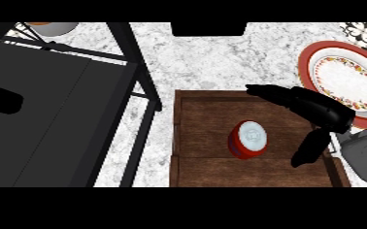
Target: Pick the can from the tray and place it in the plate
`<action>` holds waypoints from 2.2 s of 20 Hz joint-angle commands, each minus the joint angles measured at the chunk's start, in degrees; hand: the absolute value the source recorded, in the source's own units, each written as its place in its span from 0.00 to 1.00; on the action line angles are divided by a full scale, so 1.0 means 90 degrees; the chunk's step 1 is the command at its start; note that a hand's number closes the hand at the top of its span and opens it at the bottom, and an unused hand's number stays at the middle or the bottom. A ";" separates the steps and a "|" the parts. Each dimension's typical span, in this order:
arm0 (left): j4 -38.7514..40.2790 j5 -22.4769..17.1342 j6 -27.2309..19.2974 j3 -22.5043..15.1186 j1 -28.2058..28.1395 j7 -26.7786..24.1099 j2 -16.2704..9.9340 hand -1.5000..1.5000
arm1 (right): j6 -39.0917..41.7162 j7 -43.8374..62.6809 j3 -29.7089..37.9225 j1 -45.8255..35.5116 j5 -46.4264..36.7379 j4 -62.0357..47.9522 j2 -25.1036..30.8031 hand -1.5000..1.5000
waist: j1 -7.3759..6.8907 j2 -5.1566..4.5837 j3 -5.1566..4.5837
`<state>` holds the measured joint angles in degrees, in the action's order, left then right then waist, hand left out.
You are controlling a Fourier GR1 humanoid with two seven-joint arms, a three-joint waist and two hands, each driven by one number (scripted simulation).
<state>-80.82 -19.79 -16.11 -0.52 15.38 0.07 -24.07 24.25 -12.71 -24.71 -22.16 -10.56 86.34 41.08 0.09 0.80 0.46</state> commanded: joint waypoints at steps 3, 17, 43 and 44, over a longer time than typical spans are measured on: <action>0.0642 0.0303 0.0451 -0.0757 -0.0337 0.0487 0.0007 0.50 | 0.0114 0.0471 -0.0471 -0.0075 -0.0550 0.0193 -0.0114 0.00 | 0.0085 -0.0114 -0.0054; 0.0218 0.0255 0.0426 -0.1003 -0.0452 0.0673 0.0021 0.50 | 0.0196 0.1409 -0.0680 -0.0378 -0.0927 0.0108 -0.0770 0.00 | -0.0037 -0.0104 -0.0045; 0.0371 0.0217 0.0358 -0.0946 -0.0528 0.0276 -0.0015 0.50 | -0.1062 0.2127 -0.0239 -0.0386 -0.1991 -0.0704 -0.1680 1.00 | 0.0083 -0.0171 -0.0041; 0.0322 0.0167 0.0242 -0.0910 -0.0365 0.0435 -0.0001 0.50 | -0.1253 0.2684 -0.0016 -0.0480 -0.1991 -0.0772 -0.1891 1.00 | 0.0158 -0.0161 -0.0041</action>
<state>-81.23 -21.39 -16.66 -1.07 14.75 -0.79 -24.94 18.94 2.33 -30.26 -25.57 -27.26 83.73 27.52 0.51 0.69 0.56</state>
